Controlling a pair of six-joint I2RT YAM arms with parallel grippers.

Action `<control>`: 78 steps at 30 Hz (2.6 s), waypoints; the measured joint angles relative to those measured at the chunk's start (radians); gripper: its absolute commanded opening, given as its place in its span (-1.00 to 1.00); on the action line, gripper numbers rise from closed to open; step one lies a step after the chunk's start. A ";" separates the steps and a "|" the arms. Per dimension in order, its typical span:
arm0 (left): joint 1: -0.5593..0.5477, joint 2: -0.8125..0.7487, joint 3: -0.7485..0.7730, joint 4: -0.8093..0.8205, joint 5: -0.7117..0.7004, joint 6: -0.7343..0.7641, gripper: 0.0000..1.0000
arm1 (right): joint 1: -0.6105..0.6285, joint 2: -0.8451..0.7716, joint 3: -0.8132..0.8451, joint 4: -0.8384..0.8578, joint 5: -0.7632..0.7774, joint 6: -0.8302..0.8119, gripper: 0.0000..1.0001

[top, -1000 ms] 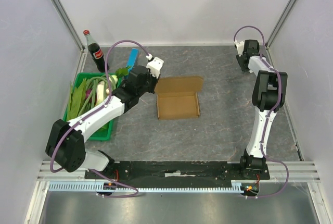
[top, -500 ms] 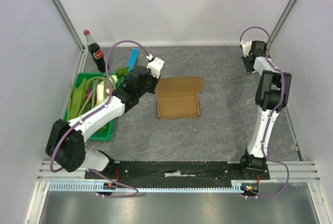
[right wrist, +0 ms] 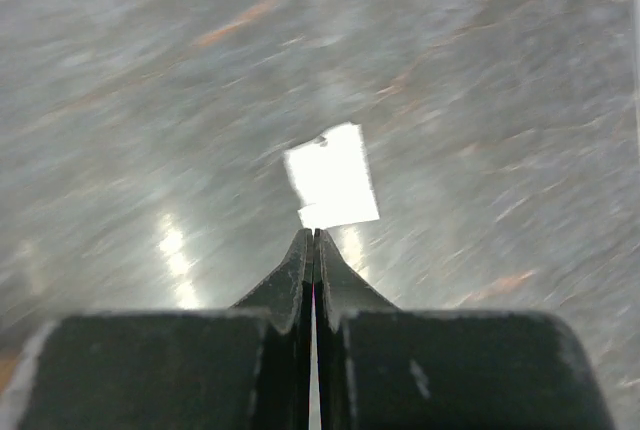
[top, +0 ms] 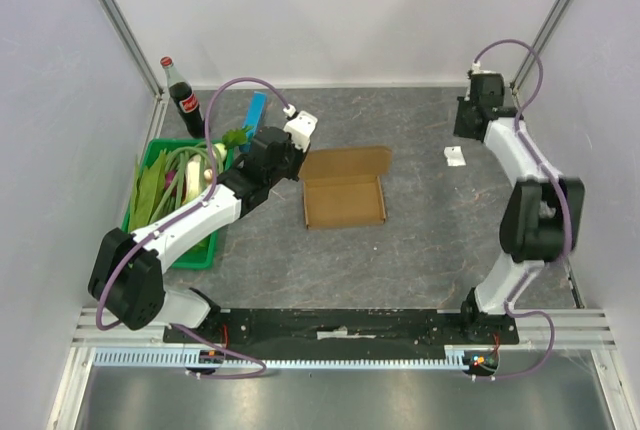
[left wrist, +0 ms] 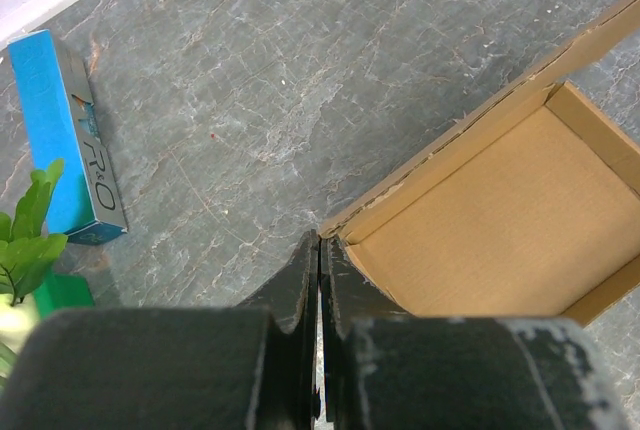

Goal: Fold the paper box

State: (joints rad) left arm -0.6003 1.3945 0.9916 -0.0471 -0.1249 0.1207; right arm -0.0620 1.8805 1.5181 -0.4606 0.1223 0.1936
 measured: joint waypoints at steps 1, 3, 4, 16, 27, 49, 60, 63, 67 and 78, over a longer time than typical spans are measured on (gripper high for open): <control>-0.001 0.000 0.000 0.001 -0.003 0.000 -0.96 | 0.039 -0.090 -0.060 -0.005 0.011 0.027 -1.00; -0.004 0.000 0.000 0.000 -0.008 0.000 -0.96 | 0.197 -0.332 -0.243 0.017 0.037 0.087 -1.00; -0.004 0.001 0.000 0.000 -0.010 0.000 -0.96 | 0.234 -0.380 -0.276 0.013 0.044 0.097 -1.00; -0.021 0.002 -0.001 0.000 -0.033 0.001 -0.96 | 0.428 -0.646 -0.609 0.004 0.184 0.219 0.27; -0.062 0.000 -0.011 0.008 -0.056 0.013 -0.96 | 0.175 -0.114 -0.301 0.031 0.122 0.155 0.95; -0.065 0.000 -0.011 0.008 -0.056 0.016 -0.96 | 0.123 0.108 -0.161 0.006 0.086 0.181 0.27; -0.065 -0.001 -0.011 0.005 -0.055 0.016 -0.96 | 0.041 0.025 -0.304 0.138 -0.051 0.208 -0.52; -0.065 -0.002 -0.011 0.005 -0.055 0.016 -0.96 | 0.032 -0.003 -0.336 0.150 -0.074 0.208 -0.65; -0.069 -0.002 -0.011 0.005 -0.055 0.016 -0.96 | 0.039 -0.106 -0.418 0.130 -0.116 0.217 -0.67; -0.070 -0.002 -0.011 0.004 -0.057 0.018 -0.96 | 0.595 -0.702 -0.658 0.093 -0.147 0.334 -0.67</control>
State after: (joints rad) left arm -0.6701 1.3922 0.9802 -0.0429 -0.1818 0.1387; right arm 0.5327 1.1786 0.8604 -0.3679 -0.0250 0.5274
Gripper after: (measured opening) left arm 0.026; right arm 0.350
